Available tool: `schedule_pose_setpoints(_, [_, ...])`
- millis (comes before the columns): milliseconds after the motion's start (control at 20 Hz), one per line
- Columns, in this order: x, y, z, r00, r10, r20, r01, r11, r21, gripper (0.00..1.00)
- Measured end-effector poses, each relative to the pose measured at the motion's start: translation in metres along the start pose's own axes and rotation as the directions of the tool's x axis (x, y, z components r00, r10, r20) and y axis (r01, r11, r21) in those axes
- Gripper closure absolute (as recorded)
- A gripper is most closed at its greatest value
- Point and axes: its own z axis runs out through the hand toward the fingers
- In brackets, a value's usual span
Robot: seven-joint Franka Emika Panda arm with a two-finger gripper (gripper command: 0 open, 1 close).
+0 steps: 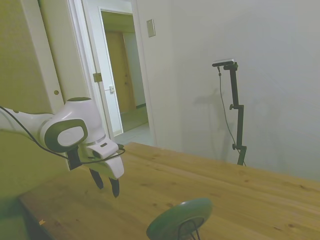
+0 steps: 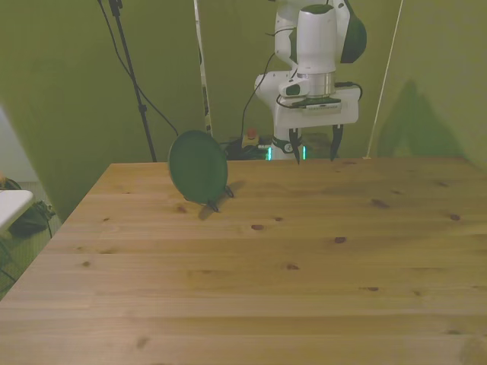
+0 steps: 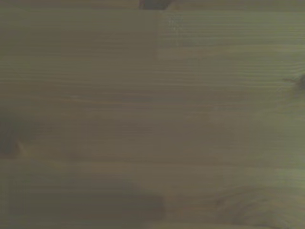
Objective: Unload the plate
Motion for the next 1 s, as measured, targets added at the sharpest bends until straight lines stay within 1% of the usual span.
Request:
schedule_pose_setpoints(150, [0.004, 0.002, -0.003, 1.000, 0.010, -0.006, -0.010, 1.000, 0.004, 0.00])
schedule_pose_setpoints(300, [0.024, 0.009, -0.037, 0.995, 0.065, -0.074, -0.064, 0.998, 0.012, 0.00])
schedule_pose_setpoints(450, [0.039, 0.019, -0.074, 0.979, 0.144, -0.143, -0.144, 0.990, 0.012, 0.00])
schedule_pose_setpoints(600, [0.052, 0.035, -0.104, 0.958, 0.227, -0.173, -0.230, 0.973, 0.006, 0.00])
schedule_pose_setpoints(750, [0.072, 0.062, -0.126, 0.935, 0.307, -0.179, -0.316, 0.948, -0.025, 0.00])
schedule_pose_setpoints(900, [0.094, 0.089, -0.143, 0.915, 0.368, -0.165, -0.382, 0.923, -0.056, 0.00])
schedule_pose_setpoints(1000, [0.110, 0.100, -0.149, 0.906, 0.392, -0.160, -0.408, 0.910, -0.080, 0.00])
